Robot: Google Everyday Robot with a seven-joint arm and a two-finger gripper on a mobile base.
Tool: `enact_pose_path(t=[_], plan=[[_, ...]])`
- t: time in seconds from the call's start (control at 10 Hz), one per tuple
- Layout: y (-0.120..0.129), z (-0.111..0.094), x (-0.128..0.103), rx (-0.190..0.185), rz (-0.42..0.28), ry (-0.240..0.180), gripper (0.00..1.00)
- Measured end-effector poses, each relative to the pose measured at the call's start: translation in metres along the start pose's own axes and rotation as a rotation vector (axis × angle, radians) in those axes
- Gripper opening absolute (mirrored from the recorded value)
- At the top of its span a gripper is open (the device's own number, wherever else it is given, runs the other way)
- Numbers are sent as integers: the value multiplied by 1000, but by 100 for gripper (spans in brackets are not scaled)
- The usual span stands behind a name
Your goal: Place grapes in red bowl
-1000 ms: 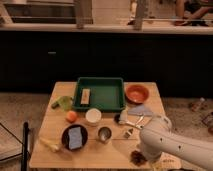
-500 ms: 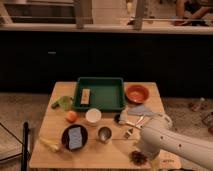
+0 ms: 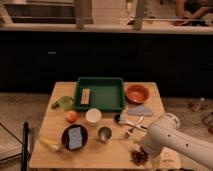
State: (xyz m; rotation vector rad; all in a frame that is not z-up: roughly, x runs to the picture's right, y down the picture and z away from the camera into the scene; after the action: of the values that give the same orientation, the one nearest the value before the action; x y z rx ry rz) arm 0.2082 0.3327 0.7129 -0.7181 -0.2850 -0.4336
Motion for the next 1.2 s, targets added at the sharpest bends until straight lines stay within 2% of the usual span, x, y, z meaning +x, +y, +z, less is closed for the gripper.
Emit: enact_pose_path(t=[0.5,0.8,1.1,1.2], plan=[[-7,16,8,31,11,-98,80],[-7,22,15,34,34,-148,80],[-7,26,21,25,46,-168,79],[-7,27,22,22,47,-170,76]])
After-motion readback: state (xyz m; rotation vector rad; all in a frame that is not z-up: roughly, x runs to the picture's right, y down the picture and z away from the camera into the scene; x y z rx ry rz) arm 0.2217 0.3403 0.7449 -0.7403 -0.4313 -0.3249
